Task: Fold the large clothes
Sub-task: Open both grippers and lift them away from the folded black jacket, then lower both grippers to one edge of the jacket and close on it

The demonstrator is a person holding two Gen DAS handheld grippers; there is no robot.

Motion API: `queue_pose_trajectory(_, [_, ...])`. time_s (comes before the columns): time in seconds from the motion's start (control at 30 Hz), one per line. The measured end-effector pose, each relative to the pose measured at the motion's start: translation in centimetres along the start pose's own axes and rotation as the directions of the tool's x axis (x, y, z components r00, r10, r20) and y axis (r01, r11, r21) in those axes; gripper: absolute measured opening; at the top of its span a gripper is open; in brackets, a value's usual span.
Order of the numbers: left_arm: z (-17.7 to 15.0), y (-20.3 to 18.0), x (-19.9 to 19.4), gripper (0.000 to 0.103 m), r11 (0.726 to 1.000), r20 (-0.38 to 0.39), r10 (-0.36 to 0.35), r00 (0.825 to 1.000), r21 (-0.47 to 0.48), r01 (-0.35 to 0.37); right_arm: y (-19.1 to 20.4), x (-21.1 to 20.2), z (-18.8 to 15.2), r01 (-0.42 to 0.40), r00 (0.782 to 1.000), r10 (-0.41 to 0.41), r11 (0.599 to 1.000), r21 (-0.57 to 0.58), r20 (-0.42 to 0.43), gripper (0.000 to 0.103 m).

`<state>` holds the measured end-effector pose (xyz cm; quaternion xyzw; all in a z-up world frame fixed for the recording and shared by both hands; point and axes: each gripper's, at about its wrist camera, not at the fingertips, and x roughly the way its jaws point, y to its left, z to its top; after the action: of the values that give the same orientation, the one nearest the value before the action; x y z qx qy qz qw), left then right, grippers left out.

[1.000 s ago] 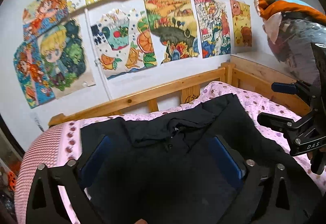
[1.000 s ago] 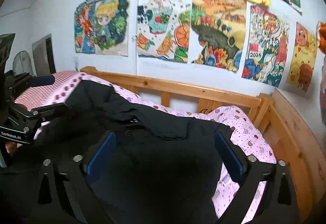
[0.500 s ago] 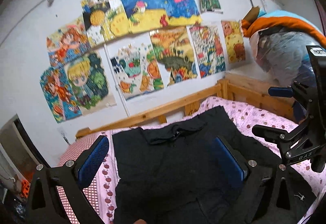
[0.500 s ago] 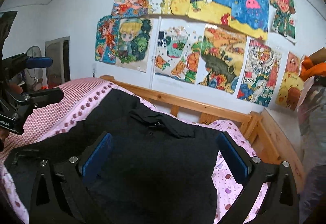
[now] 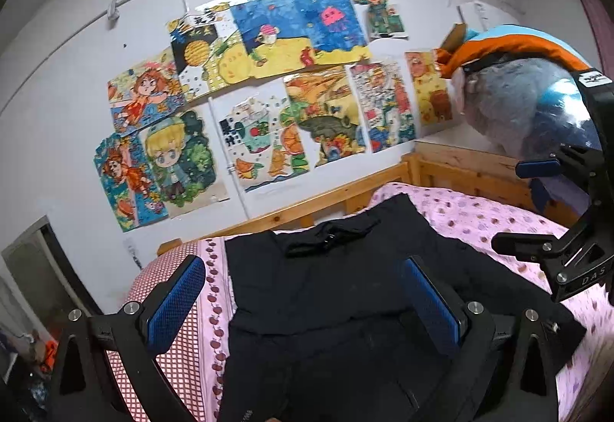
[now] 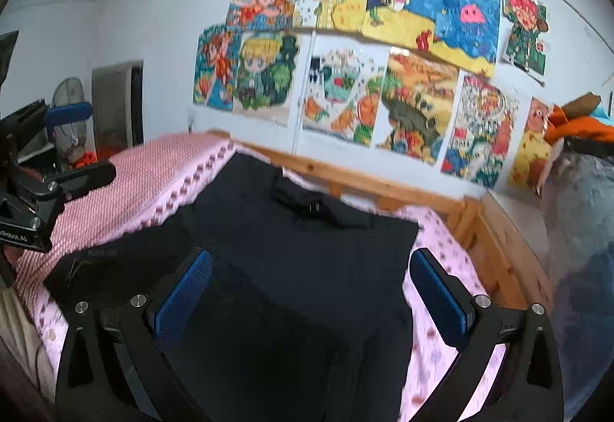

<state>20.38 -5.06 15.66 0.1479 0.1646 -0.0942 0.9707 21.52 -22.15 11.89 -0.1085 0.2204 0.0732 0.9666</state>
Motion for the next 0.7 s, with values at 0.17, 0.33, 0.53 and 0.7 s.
queue_pose_trajectory(0.17, [-1.7, 0.1, -1.5, 0.103, 1.0, -0.016, -0.019, 1.0, -0.015, 0.019, 1.5, -2.6, -2.0, 0.026, 0.999, -0.026, 0.999, -0.036, -0.027, 0.101])
queue_pose_trajectory(0.33, [-3.2, 0.3, -3.1, 0.103, 0.999, -0.024, -0.037, 0.999, -0.017, 0.037, 3.0, -4.4, -3.7, 0.074, 0.996, -0.079, 0.992, -0.101, -0.041, 0.101])
queue_pose_trajectory(0.53, [-4.7, 0.1, -4.5, 0.103, 0.999, -0.035, -0.044, 0.998, 0.0, 0.044, 3.9, -5.3, -4.7, 0.076, 0.995, -0.083, 0.99, -0.12, -0.055, 0.101])
queue_pose_trajectory(0.7, [-6.0, -0.4, -4.9, 0.103, 0.998, -0.074, -0.064, 0.995, 0.022, 0.066, 4.3, -5.5, -5.6, 0.062, 0.994, -0.072, 0.991, -0.117, -0.08, 0.101])
